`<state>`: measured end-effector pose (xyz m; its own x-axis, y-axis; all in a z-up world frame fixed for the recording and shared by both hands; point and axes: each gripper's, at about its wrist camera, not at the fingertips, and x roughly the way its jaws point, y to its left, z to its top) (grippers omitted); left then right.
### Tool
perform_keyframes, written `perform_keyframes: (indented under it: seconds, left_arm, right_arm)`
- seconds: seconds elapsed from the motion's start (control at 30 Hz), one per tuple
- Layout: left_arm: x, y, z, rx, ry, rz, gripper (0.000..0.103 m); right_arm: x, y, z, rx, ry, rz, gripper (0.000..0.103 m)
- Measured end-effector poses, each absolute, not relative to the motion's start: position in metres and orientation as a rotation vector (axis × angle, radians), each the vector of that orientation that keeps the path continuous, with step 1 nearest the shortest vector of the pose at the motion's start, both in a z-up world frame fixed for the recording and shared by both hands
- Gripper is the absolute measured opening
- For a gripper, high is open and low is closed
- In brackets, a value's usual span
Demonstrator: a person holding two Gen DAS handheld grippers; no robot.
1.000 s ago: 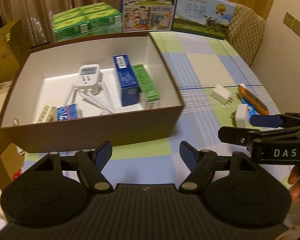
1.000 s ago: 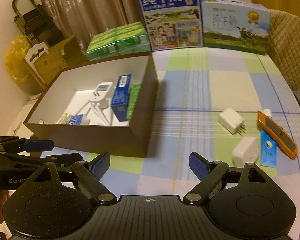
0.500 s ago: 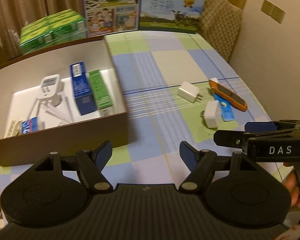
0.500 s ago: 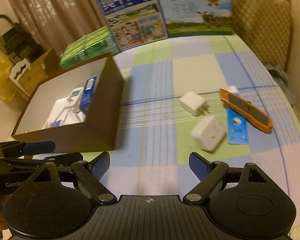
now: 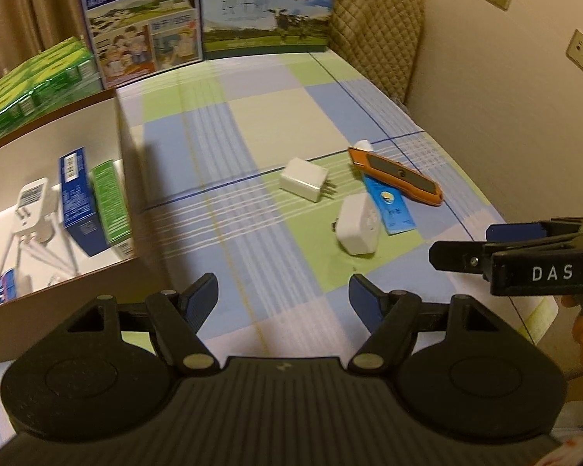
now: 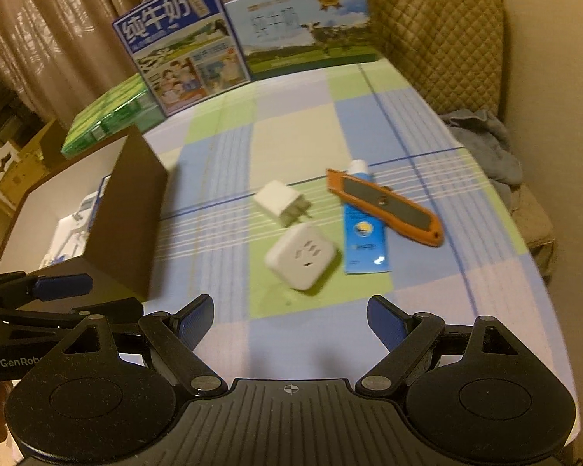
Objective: Organize rigid objects
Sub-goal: 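Withdraw both open tools from the box toward the remaining items, then grasp the white power socket cube with the left tool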
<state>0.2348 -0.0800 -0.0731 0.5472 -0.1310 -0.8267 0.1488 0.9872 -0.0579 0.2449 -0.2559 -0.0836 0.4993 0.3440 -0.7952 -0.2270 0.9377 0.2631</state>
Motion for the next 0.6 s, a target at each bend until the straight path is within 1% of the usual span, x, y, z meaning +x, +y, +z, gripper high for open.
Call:
perform_keyframes:
  seconds: [0.4, 0.6]
  left_arm:
    - [0.253, -0.123, -0.092, 0.102, 0.957, -0.244, 0.071]
    - [0.258, -0.151, -0.107, 0.206, 0.921, -0.278, 0.071]
  right_arm:
    - [0.259, -0.294, -0.091, 0.143, 0.967, 0.312, 0.083]
    - [0.266, -0.309, -0.101, 0.136, 0.978, 0.304, 0.083]
